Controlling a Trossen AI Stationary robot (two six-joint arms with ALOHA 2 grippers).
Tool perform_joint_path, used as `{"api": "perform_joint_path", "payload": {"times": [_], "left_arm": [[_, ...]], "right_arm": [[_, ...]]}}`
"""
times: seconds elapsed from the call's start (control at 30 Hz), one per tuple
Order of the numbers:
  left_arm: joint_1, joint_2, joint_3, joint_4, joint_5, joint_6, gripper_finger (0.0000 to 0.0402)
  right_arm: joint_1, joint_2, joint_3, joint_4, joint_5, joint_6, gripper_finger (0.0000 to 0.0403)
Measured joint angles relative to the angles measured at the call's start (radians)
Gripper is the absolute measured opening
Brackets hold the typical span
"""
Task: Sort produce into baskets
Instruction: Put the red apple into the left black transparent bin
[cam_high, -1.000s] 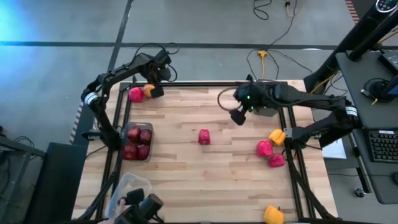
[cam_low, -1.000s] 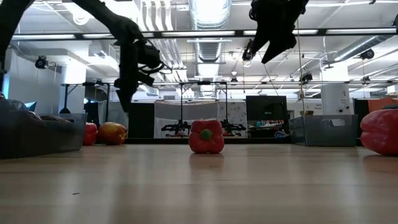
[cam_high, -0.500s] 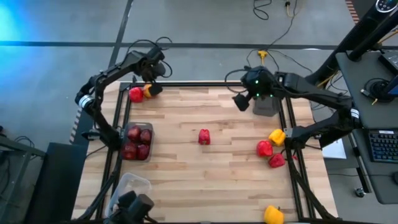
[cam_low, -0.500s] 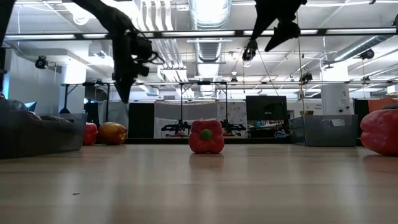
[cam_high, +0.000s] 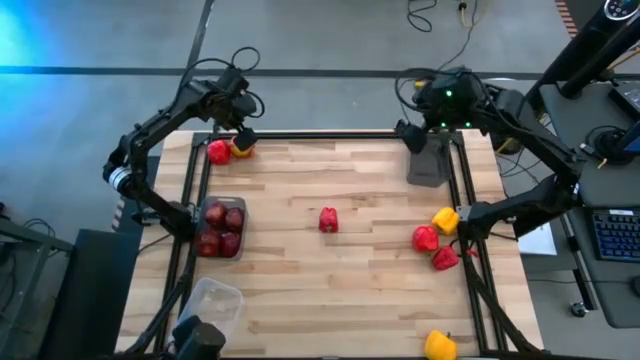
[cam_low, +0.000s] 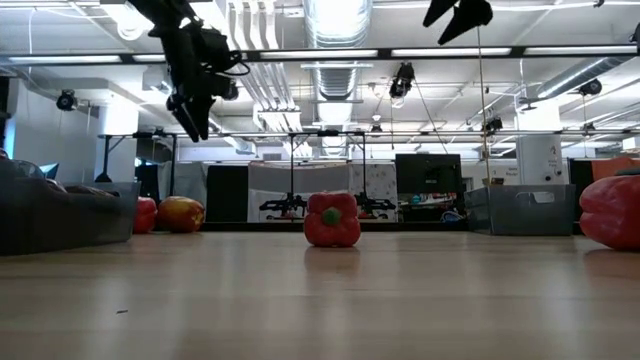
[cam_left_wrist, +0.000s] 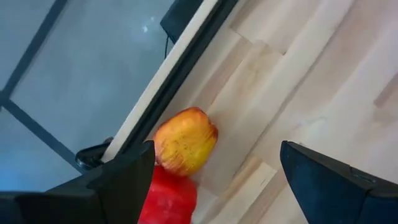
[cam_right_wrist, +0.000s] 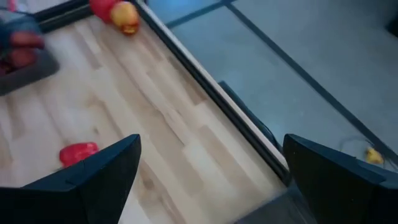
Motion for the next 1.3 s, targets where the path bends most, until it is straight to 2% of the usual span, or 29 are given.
{"api": "perform_joint_path", "payload": {"times": [0.17,0.43,0.6,0.73,0.9,1.13,1.3], "left_arm": [[0.006,0.014,-0.003,0.001,-0.002,-0.073,0.0339],[0.038,0.025,-0.006,-0.016,-0.005,-0.088,0.0374],[0.063,0.023,-0.011,-0.046,0.092,-0.133,0.0371],[0.063,0.023,-0.014,-0.048,0.048,-0.090,0.0367],[0.076,0.036,-0.033,-0.040,0.087,-0.129,0.0367],[0.076,0.048,-0.112,0.090,0.051,-0.092,0.0373],[0.090,0.110,-0.049,0.120,-0.027,-0.023,0.0385]], "right_arm": [[-0.003,0.002,-0.022,-0.008,-0.008,-0.031,0.0384],[-0.001,0.001,-0.031,-0.029,0.013,-0.150,0.0384],[-0.001,0.000,-0.031,0.021,0.029,-0.181,0.0384],[-0.001,0.000,-0.031,0.111,0.021,-0.197,0.0384],[-0.001,0.008,-0.033,0.140,0.032,-0.196,0.0384],[-0.001,0.009,-0.036,0.135,0.043,-0.148,0.0384],[-0.001,0.009,-0.039,0.125,0.041,-0.083,0.0384]]}}
